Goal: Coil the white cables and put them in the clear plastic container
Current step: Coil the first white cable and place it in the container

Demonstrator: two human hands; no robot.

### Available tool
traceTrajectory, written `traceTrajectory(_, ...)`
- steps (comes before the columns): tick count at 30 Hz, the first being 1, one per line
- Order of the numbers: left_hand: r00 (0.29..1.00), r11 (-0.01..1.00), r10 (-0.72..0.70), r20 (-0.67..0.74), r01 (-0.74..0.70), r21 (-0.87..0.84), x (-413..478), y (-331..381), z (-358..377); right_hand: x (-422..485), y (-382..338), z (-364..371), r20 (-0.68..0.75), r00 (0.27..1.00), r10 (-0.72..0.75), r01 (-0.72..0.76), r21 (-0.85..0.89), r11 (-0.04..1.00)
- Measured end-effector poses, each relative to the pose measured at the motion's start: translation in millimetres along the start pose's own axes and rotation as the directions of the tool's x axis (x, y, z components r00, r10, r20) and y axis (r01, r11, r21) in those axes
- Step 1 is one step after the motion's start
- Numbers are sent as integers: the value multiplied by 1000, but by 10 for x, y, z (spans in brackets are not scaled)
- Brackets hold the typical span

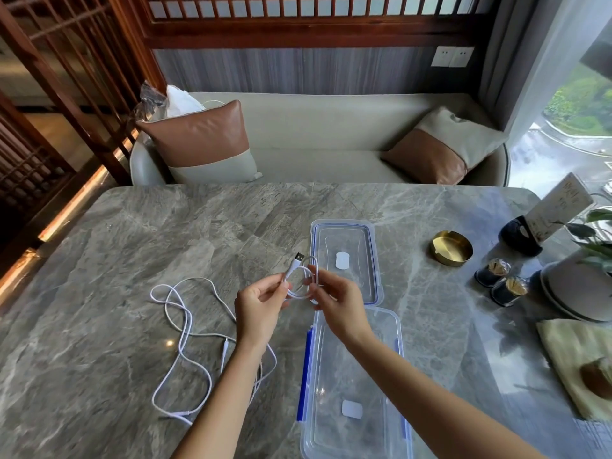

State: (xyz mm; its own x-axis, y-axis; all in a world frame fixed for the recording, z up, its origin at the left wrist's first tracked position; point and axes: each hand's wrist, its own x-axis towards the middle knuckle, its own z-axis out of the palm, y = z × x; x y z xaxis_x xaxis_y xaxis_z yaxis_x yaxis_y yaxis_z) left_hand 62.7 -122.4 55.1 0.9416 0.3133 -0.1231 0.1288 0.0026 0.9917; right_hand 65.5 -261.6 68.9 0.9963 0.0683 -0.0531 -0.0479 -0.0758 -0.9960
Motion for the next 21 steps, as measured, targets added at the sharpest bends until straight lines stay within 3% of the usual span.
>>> traceTrajectory(3,994,994,8,110,-20,110,65,13,-101,91,-1,-125,169,985,32,3,-203,979)
traceTrajectory(5,983,980,29,179,-63,190,68,55,-154,143,-20,-193,256,960,116,-60,-217,974)
traceTrajectory(10,892,845,189,410,-360,394,85,200,-233,253,-133,-320,415,885,212,-104,-267,958)
traceTrajectory(12,821,778,139,554,-437,451,144,220,-266,287,-171,-351,476,841,258,-101,-330,939)
traceTrajectory(14,772,758,8,635,-419,500,189,239,-281,314,-204,-379,523,802,290,-79,-388,918)
traceTrajectory(17,756,760,-95,647,-365,538,249,256,-296,345,-257,-415,567,757,325,-78,-415,906)
traceTrajectory(21,837,758,-8,547,-351,549,252,215,-305,371,-283,-451,549,771,323,-120,-373,920)
